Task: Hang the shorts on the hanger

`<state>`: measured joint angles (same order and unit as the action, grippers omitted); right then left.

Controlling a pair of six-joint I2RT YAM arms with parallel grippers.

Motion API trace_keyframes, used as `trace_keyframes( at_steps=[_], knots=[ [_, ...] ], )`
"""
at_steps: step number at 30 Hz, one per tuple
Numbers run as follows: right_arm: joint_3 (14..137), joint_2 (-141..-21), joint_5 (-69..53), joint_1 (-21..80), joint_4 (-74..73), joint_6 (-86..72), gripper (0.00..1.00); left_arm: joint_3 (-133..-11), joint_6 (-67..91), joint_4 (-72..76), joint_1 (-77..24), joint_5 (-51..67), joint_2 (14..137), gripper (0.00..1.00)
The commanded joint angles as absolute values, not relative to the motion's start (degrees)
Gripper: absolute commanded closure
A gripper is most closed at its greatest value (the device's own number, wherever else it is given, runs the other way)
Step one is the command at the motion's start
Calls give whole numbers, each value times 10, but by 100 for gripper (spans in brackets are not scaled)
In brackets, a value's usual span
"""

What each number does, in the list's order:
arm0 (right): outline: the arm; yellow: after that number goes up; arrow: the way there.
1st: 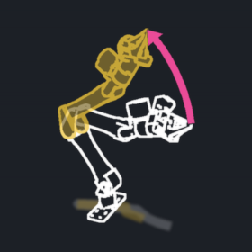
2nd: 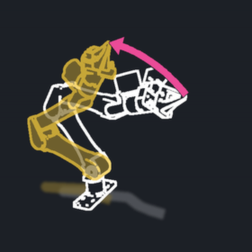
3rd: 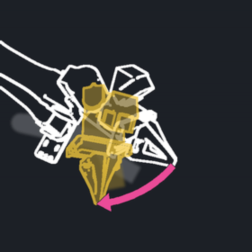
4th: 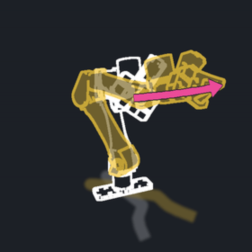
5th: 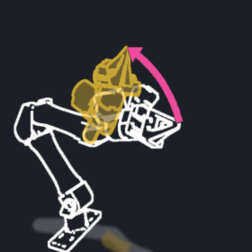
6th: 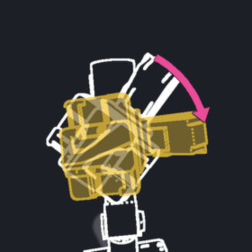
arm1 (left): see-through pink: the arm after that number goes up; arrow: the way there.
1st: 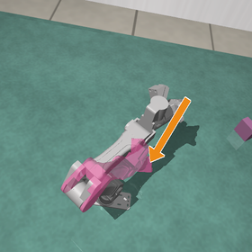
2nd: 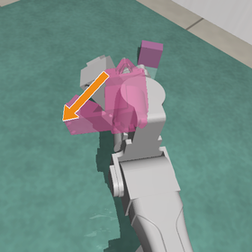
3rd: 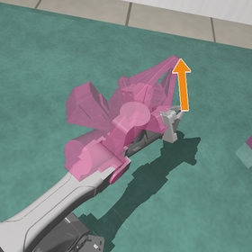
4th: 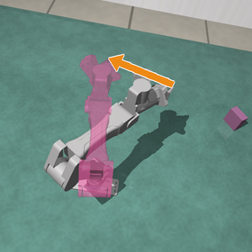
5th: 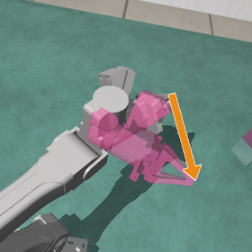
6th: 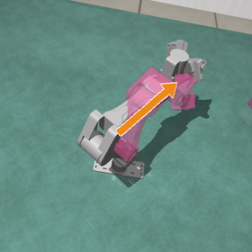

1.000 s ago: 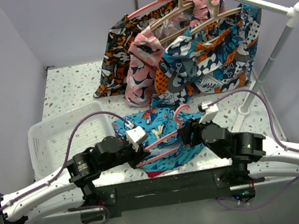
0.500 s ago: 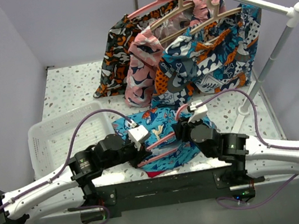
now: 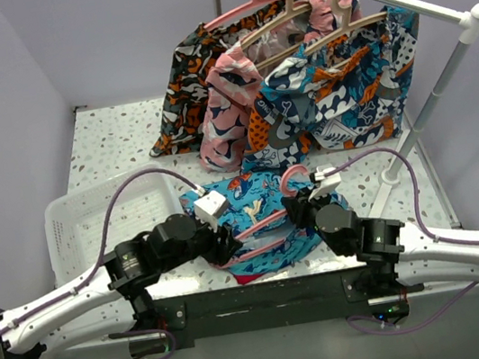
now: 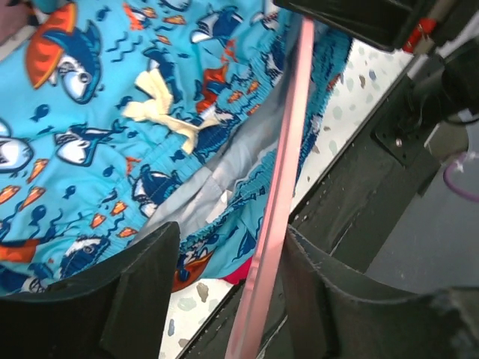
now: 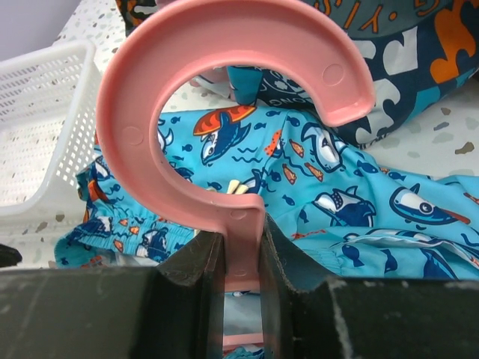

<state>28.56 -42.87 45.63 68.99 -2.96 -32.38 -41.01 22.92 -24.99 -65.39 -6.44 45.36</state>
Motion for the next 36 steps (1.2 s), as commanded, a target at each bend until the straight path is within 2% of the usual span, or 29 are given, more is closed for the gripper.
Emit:
trace_keyframes(
  at_steps=[1,3,7,10,15,23,36],
  knots=[
    [278,-419,490,691,19,-304,100,-462,315,-292,-655,-156,421,37],
    [275,-416,492,690,21,-302,100,-472,350,-325,-655,-184,403,32],
    [268,-403,489,691,21,-294,100,-503,418,-415,-655,-289,387,32],
    [260,-386,481,690,22,-289,100,-502,476,-487,-654,-323,394,34],
    [251,-361,482,692,23,-287,100,-464,532,-504,-650,-313,422,41],
    [242,-332,477,692,20,-287,100,-371,548,-420,-580,-257,433,53],
    [249,-326,477,691,14,-287,100,-300,533,-283,-562,-221,495,60]
  ],
)
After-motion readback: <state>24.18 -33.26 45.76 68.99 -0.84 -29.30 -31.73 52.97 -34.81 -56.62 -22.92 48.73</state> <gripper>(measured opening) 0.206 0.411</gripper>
